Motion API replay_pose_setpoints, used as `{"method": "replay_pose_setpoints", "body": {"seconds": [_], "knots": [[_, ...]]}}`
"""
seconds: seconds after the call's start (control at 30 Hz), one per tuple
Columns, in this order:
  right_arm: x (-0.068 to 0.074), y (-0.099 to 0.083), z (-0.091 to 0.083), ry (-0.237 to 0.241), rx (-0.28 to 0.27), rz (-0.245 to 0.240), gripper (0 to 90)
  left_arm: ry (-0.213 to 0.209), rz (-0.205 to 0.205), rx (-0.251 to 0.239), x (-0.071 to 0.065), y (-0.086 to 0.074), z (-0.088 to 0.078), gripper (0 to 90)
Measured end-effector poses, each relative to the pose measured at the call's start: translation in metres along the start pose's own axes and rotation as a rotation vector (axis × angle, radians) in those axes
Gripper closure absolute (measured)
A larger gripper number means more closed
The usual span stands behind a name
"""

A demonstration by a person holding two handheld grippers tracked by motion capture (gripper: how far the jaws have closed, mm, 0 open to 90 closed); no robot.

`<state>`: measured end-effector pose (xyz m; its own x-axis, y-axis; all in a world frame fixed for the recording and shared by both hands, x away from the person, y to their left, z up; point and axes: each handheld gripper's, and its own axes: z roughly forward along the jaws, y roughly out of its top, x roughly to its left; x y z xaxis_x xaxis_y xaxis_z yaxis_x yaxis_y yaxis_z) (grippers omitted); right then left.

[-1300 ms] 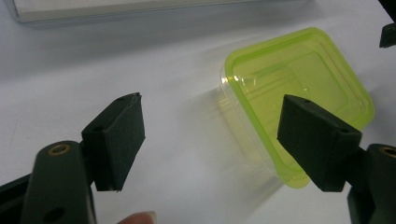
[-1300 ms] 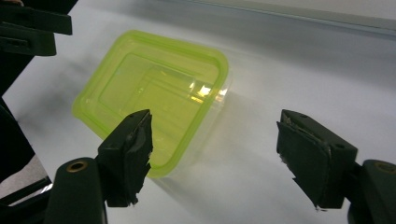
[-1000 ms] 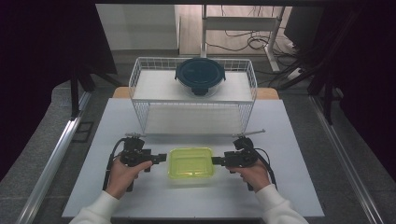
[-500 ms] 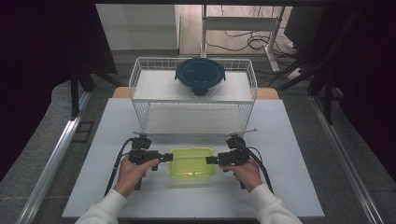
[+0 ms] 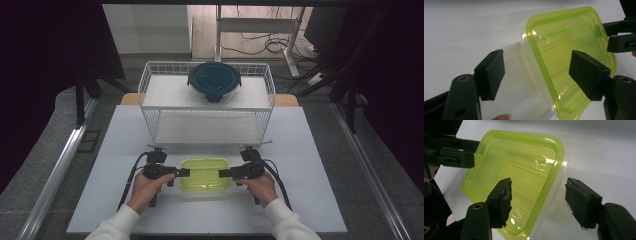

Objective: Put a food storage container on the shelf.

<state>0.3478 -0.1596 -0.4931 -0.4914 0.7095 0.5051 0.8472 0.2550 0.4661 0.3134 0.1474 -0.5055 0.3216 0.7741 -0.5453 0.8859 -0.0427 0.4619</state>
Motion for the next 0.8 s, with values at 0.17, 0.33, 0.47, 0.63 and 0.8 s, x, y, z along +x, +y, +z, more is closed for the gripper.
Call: {"method": "replay_pose_setpoints", "body": {"seconds": [0.17,0.33,0.47,0.63,0.8], "knots": [[-0.0027,-0.0012,0.0024,0.021,0.005,0.028,41.0,-0.032,-0.027,0.004,-0.0005,-0.0001,0.0035,31.6],[-0.0033,-0.0014,0.0044,0.034,0.011,0.04,44.0,-0.043,-0.042,0.017,0.0,-0.0009,0.0059,37.6],[-0.0044,-0.0018,0.0044,0.043,0.01,0.057,49.5,-0.082,-0.081,0.021,0.0037,-0.0032,0.0084,43.5],[-0.0053,-0.0032,0.0034,0.063,0.014,0.08,58.0,-0.115,-0.109,0.016,0.0048,-0.004,0.0074,52.4],[-0.0074,-0.0042,0.0004,0.078,0.013,0.1,67.1,-0.109,-0.118,0.002,0.0028,-0.0046,0.0048,56.8]]}}
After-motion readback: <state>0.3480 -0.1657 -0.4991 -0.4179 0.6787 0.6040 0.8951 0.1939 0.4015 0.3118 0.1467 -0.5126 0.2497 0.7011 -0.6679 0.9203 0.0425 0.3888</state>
